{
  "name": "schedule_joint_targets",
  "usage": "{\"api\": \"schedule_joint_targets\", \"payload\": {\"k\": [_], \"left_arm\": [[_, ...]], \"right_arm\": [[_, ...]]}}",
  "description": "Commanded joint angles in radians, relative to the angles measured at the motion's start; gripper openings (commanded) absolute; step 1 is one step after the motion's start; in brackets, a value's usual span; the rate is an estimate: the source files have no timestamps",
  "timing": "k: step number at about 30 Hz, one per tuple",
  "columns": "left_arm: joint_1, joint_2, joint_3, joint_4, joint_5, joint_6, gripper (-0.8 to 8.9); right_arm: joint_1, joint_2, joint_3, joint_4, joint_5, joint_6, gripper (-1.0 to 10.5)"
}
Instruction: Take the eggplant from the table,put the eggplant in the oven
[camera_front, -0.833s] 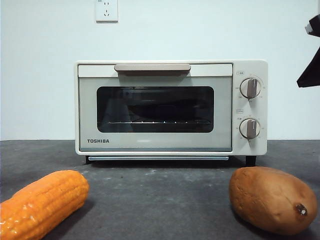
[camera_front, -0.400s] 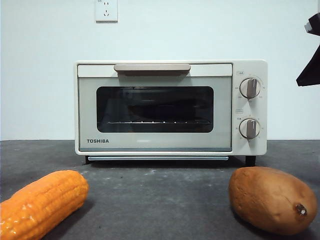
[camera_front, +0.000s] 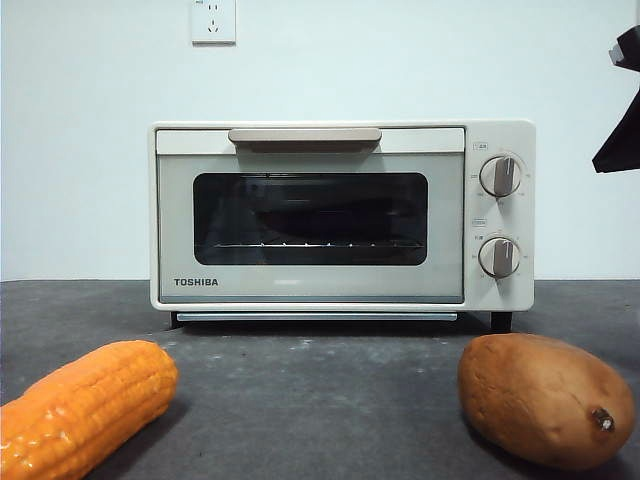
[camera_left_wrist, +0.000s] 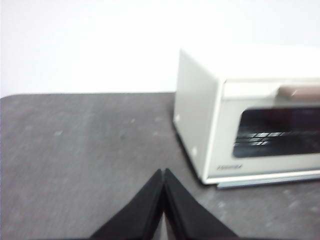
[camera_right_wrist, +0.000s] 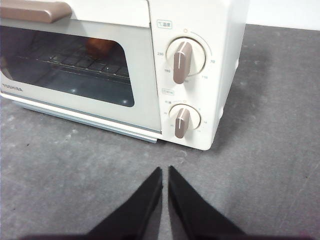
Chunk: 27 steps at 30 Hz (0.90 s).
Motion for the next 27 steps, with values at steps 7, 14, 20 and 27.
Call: {"api": "schedule_joint_targets", "payload": {"k": [7, 14, 20, 27], "left_arm": [[0.042, -0.069, -0.188, 0.016, 0.000, 0.024, 0.04], [0.042, -0.069, -0.218, 0.029, 0.000, 0.022, 0.04], [0.042, -0.068, -0.217, 0.030, 0.000, 0.021, 0.04], [0.042, -0.068, -0.217, 0.030, 0.000, 0.021, 0.04]], "right_arm": [[0.004, 0.004, 0.009, 0.010, 0.001, 0.013, 0.0], [0.003, 0.005, 0.010, 0.011, 0.001, 0.013, 0.0], [0.003, 0.004, 0.010, 0.011, 0.001, 0.013, 0.0], [0.003, 0.004, 0.010, 0.011, 0.001, 0.013, 0.0]]}}
